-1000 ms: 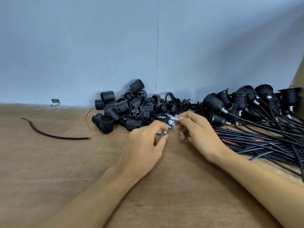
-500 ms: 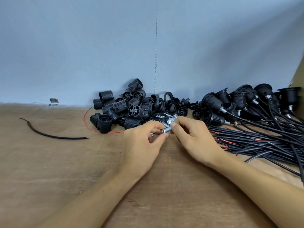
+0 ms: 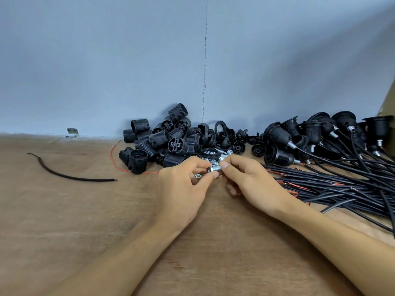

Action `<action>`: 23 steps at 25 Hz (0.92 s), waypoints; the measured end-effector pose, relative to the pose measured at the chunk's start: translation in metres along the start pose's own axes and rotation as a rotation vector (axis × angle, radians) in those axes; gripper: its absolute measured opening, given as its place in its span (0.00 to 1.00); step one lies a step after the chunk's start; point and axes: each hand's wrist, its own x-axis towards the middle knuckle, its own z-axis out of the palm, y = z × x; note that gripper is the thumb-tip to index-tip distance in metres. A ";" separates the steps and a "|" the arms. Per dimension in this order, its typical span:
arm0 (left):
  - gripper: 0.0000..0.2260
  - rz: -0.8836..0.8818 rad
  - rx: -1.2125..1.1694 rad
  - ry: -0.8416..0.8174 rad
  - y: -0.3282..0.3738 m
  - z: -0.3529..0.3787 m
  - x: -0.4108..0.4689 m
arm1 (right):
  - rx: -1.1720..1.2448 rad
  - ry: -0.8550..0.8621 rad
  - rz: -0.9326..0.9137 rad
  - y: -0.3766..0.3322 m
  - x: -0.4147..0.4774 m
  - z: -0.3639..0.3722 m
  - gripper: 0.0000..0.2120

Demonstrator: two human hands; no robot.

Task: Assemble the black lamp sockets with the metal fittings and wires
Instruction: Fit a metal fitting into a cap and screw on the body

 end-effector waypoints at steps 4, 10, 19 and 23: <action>0.12 -0.006 -0.006 -0.006 -0.002 0.000 0.000 | 0.057 -0.016 0.055 0.000 0.003 0.003 0.19; 0.13 -0.013 -0.032 -0.041 -0.002 0.000 0.000 | 0.108 -0.033 0.109 -0.002 0.003 0.002 0.21; 0.07 -0.063 -0.036 -0.034 0.000 -0.001 0.002 | 0.297 0.036 -0.023 -0.002 0.003 0.000 0.06; 0.13 -0.061 -0.058 -0.038 0.003 -0.003 0.002 | 0.322 0.010 -0.002 0.000 0.003 -0.001 0.06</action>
